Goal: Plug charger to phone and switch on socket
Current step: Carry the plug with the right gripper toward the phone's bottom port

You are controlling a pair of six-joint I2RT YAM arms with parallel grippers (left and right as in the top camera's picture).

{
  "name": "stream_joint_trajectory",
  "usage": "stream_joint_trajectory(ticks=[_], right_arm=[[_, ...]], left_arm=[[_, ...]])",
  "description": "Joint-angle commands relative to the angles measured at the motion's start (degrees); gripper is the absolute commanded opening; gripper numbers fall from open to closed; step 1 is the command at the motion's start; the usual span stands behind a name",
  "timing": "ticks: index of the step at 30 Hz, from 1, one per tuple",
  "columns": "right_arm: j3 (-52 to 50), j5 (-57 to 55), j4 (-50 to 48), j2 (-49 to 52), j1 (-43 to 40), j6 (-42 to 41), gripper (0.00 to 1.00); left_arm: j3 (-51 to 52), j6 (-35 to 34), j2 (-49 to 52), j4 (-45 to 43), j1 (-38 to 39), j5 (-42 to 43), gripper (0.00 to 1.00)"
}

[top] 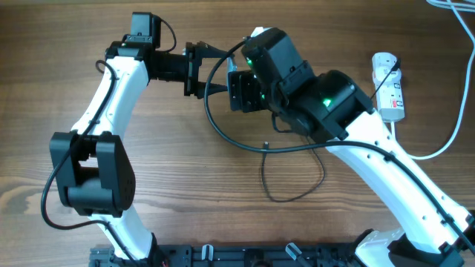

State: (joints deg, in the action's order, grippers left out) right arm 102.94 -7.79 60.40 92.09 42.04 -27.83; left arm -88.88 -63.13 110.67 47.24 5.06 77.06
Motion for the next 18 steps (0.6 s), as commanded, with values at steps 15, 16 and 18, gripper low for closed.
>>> stream_joint_trajectory(ticks=[15,16,18], right_arm=[[1.5,-6.8,-5.8,6.8,2.5,-7.3,0.76],[1.5,-6.8,-6.2,7.1,2.5,-7.3,0.76],[1.5,-6.8,-7.3,7.1,2.5,-7.3,0.74]], left_arm=[[-1.2,-1.8,-1.8,-0.4,-0.3,-0.4,0.62],[-1.2,-1.8,-1.8,-0.4,-0.3,-0.4,0.62],[-1.2,-1.8,-1.8,-0.4,-0.3,-0.4,0.62]])
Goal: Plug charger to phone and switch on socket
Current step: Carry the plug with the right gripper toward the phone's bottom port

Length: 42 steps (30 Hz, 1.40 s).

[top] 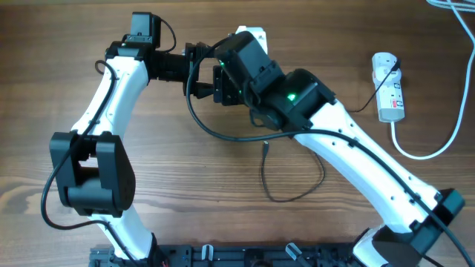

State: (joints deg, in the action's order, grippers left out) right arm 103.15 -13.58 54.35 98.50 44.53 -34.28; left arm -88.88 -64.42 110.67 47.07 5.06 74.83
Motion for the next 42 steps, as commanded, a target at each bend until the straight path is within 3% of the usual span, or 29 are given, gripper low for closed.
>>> stream_joint_trajectory(ticks=[1,5,20,28,42], right_arm=[[1.2,-1.0,-2.1,0.7,0.0,-0.8,0.72],[1.2,-1.0,-3.8,0.8,0.0,-0.8,0.64],[1.0,-2.1,-3.8,3.3,-0.2,-0.8,0.64],[1.0,-1.8,-3.2,3.3,-0.3,-0.8,0.56],[1.0,-1.9,-4.3,3.3,-0.3,-0.6,0.55]], left_arm=[[-1.2,-0.5,-1.8,-0.2,-0.3,1.8,0.62],[-1.2,-0.5,-1.8,-0.2,-0.3,2.6,0.62],[-1.2,-0.3,-1.8,-0.2,-0.3,2.9,0.62],[-1.2,-0.4,-1.8,-0.2,-0.3,3.1,0.62],[-1.2,-0.3,-1.8,-0.2,-0.3,4.6,0.61]])
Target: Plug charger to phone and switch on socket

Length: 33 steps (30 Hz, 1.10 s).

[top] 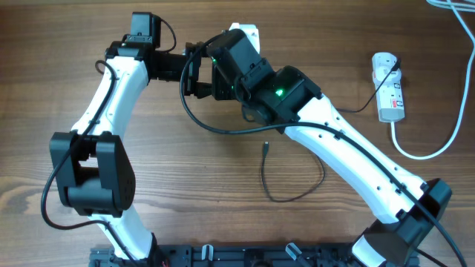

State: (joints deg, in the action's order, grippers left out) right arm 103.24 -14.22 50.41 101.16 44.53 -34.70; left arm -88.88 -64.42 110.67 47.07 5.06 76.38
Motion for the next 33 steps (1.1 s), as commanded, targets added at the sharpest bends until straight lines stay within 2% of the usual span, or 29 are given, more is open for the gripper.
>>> stream_joint_trajectory(ticks=[1,28,33], right_arm=[[0.9,-1.2,-0.4,0.6,-0.3,-0.2,0.55],[0.9,-2.7,-0.6,2.0,-0.3,0.2,0.55],[0.9,-2.7,-0.7,2.3,-0.3,0.2,0.50]], left_arm=[[-1.2,-0.3,-1.8,-0.2,-0.3,3.0,0.61],[-1.2,0.0,-1.8,-0.2,-0.3,3.0,0.61],[-1.2,0.1,-1.8,-0.2,-0.3,3.0,0.60]])
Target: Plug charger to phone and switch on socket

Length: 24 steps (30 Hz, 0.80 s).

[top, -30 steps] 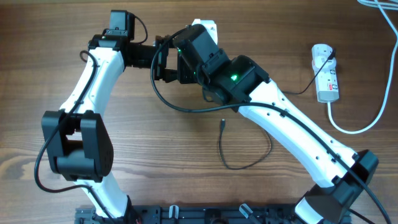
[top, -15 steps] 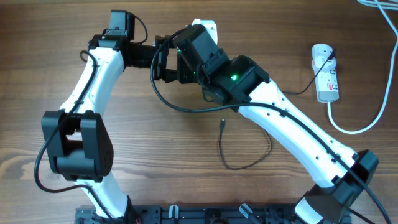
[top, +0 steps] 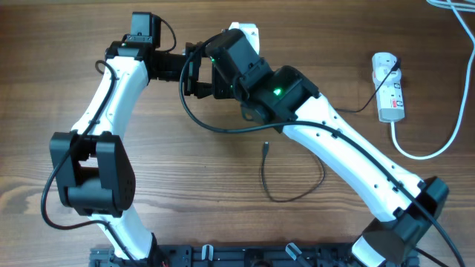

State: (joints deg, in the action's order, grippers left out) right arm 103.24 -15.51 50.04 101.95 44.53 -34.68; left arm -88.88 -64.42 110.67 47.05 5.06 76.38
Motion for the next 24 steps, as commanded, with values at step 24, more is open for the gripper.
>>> stream_joint_trajectory(ticks=[24], right_arm=[[0.9,-1.4,-0.3,1.5,-0.3,0.0,0.24]], left_arm=[[-1.2,0.1,-1.8,-0.2,-0.3,3.1,0.61]])
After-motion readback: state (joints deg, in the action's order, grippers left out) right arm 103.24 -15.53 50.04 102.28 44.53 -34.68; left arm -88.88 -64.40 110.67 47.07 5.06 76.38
